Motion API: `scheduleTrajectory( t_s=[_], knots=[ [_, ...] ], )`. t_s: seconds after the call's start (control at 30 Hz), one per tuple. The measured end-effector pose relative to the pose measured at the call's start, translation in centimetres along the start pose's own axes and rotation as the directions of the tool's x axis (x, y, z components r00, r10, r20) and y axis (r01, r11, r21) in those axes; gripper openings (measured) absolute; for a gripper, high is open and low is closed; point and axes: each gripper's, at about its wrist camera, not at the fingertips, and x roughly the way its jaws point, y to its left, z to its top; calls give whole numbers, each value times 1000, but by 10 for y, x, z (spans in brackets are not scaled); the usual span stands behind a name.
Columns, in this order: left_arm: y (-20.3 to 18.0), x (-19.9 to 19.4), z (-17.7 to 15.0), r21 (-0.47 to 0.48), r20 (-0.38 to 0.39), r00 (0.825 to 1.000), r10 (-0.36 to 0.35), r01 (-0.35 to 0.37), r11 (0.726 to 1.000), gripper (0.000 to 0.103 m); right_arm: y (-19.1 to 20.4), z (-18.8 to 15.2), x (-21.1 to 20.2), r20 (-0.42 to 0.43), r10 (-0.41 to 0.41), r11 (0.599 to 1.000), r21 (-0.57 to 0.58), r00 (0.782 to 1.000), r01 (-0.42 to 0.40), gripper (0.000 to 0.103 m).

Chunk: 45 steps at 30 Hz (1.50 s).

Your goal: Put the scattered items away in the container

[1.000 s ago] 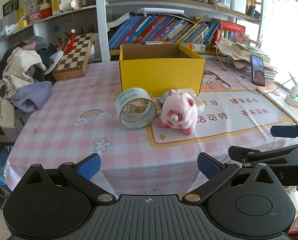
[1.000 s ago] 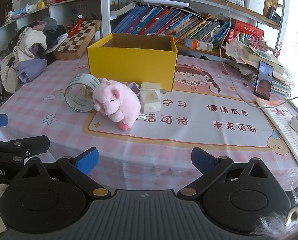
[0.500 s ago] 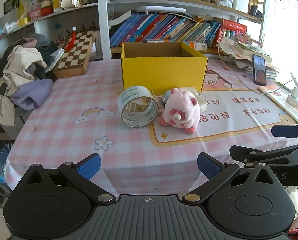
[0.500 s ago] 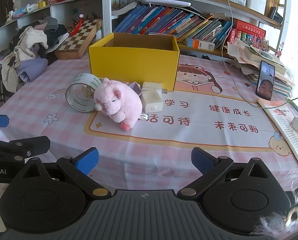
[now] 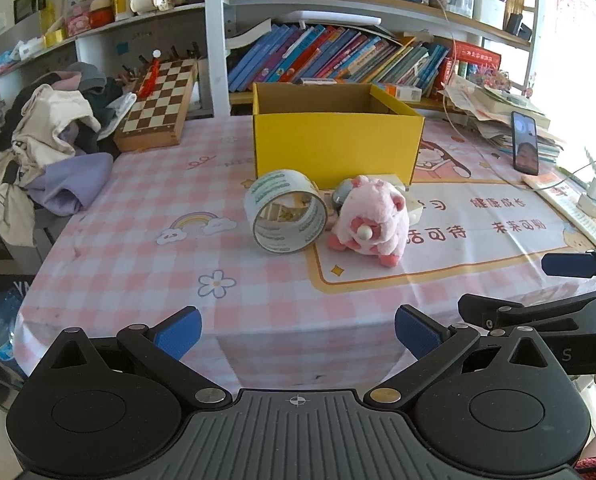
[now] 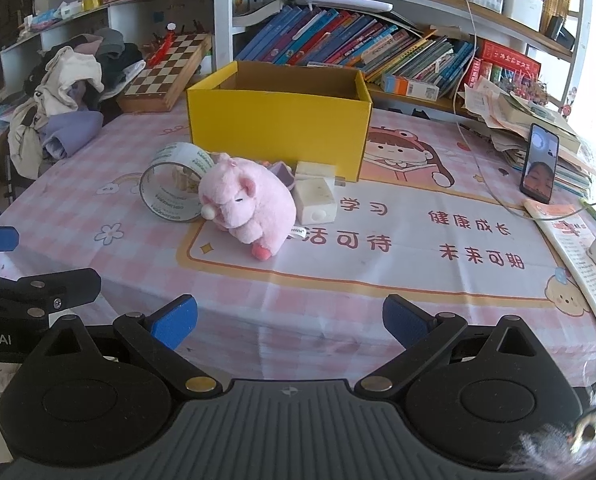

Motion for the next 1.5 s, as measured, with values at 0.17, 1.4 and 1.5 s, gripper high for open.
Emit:
scheduleTrajectory(
  t_s=[0.17, 1.4, 1.5],
  knots=[
    [5, 0, 0, -6, 1, 1000, 8, -8, 1000, 103, 3, 2, 1, 0, 5, 1000, -7, 1000, -5, 101],
    [22, 30, 16, -64, -24, 999, 44, -45, 997, 103, 2, 26, 40, -36, 45, 998, -33, 998, -47, 101],
    [26, 33, 17, -80, -27, 999, 46, -48, 996, 103, 5, 29, 45, -41, 56, 997, -46, 998, -58, 101]
  ],
)
